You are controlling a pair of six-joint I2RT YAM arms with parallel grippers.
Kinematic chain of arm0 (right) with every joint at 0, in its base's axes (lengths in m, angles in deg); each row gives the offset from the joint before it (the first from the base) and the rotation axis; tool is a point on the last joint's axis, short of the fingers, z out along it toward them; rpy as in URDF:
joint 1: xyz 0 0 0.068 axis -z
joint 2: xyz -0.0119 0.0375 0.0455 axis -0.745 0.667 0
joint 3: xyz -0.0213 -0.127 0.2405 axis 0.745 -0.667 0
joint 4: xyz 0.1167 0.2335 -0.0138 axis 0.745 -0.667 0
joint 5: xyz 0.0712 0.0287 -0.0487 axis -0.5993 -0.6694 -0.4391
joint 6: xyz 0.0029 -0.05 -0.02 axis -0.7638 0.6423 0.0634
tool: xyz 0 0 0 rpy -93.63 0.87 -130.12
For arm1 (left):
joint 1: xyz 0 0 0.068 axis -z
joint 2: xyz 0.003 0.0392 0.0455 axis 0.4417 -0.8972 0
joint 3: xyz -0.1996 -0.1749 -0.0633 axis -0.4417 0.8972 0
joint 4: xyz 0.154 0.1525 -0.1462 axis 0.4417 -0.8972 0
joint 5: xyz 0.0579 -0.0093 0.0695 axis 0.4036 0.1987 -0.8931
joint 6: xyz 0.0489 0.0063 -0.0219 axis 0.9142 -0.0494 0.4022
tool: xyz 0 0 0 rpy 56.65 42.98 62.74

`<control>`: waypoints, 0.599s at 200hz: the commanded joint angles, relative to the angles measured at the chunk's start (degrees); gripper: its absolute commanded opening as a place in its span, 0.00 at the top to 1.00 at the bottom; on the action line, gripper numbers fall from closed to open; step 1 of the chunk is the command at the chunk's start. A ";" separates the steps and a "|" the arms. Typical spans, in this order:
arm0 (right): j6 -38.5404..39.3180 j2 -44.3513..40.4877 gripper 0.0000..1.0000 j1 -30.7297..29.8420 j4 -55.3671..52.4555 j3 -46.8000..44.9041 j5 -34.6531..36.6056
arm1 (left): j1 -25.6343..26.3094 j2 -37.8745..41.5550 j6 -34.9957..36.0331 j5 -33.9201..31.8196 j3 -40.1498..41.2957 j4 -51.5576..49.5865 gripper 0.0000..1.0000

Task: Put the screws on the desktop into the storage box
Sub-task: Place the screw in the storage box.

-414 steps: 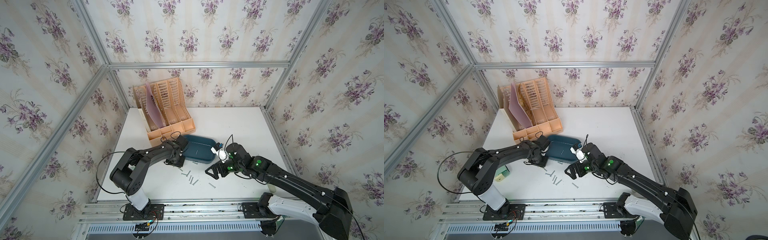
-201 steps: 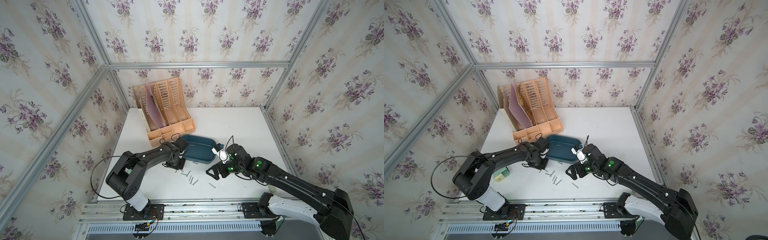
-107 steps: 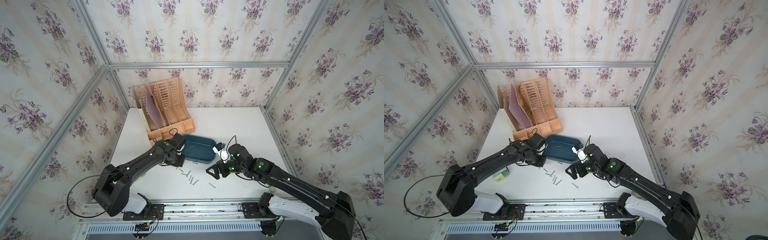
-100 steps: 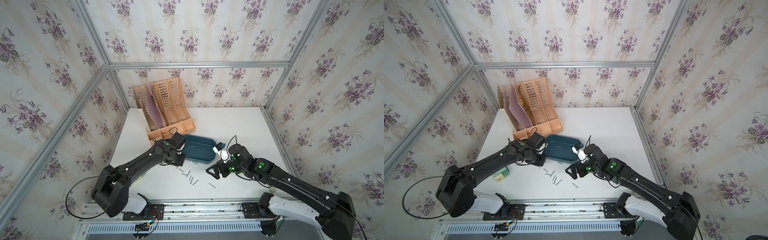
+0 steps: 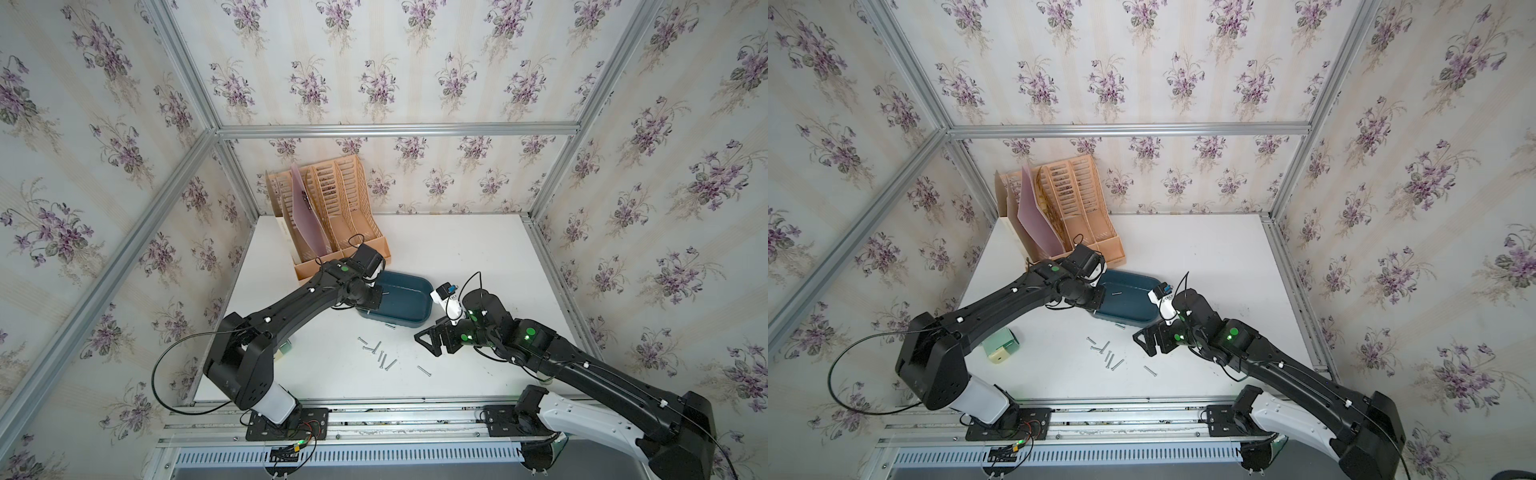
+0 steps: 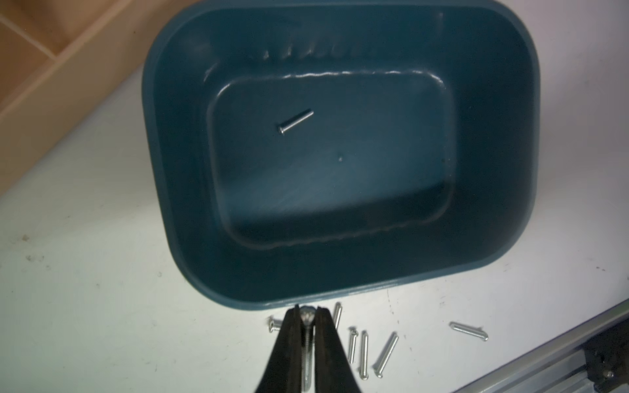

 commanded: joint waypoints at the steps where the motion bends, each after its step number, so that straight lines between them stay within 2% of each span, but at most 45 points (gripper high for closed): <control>1: -0.35 -0.13 0.01 -0.02 1.04 -0.41 1.23 | -0.27 -2.07 0.69 -0.68 -2.29 2.26 0.95; 15: -0.36 -0.04 0.01 -0.01 1.02 -0.64 1.76 | -0.45 -3.70 0.69 -0.48 -3.79 2.64 0.93; 28: -0.36 0.03 0.01 0.00 0.91 -0.73 2.40 | -0.62 -4.93 0.80 -0.22 -4.86 2.93 0.87; 46: -0.38 0.05 0.01 -0.02 0.35 -0.81 3.24 | -0.88 -6.15 0.90 0.20 -5.92 3.21 0.68; 60: -0.36 -0.05 0.00 -0.03 -0.08 -0.90 3.57 | -1.11 -6.38 1.08 0.45 -6.34 3.04 0.58; 70: -0.36 -0.03 0.00 0.00 -0.46 -0.99 3.92 | -1.15 -6.34 1.32 0.66 -6.41 2.77 0.46; 76: -0.36 -0.19 0.00 -0.03 -0.62 -1.08 4.09 | -1.15 -6.25 1.50 0.81 -6.35 2.64 0.34; 94: -0.36 -0.29 0.00 0.02 -0.70 -1.47 4.16 | -1.41 -5.24 2.08 1.58 -5.78 2.04 0.16; 115: -0.35 0.03 0.00 -0.03 -1.06 -1.63 4.18 | -1.59 -3.03 2.72 2.95 -4.71 1.19 0.01; 120: -0.41 0.21 0.00 -0.02 -1.40 -1.52 4.33 | -1.63 -2.40 2.94 3.30 -4.32 0.86 0.01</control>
